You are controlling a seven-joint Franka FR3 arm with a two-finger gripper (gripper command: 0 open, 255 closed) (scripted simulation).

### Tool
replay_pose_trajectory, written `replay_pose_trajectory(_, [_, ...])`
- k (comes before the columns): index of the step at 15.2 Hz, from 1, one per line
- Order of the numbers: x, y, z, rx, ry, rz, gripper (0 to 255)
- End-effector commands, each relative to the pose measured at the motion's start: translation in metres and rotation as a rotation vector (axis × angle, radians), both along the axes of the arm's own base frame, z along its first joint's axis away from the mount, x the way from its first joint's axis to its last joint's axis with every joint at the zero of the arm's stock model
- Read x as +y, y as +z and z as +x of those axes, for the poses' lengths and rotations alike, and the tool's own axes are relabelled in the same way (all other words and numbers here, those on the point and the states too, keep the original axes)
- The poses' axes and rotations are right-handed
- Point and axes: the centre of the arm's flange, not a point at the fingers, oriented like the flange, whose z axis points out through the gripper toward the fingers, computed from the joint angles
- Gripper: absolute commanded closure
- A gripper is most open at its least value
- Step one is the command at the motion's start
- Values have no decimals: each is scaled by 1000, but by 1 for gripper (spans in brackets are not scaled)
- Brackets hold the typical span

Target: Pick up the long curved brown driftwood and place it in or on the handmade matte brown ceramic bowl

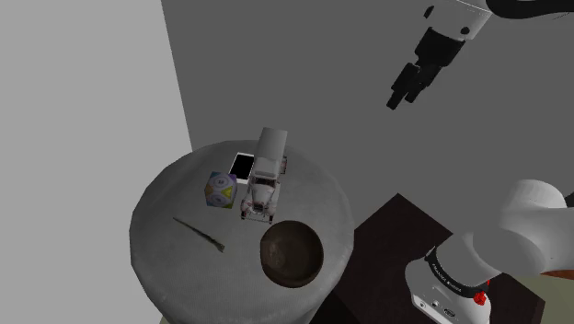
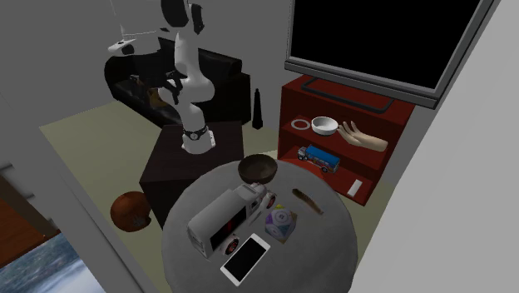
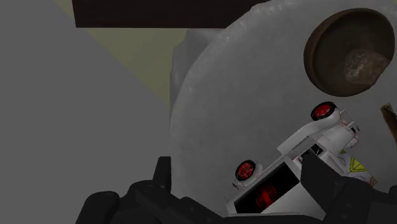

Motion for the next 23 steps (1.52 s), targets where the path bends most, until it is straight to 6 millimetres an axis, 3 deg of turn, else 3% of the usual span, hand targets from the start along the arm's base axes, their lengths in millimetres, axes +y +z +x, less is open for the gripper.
replay_pose_trajectory(1, [0,0,0,0,0,0,0])
replay_pose_trajectory(12, [124,-61,64,23,101,-53,0])
replay_pose_trajectory(23, [250,-130,113,47,202,-107,0])
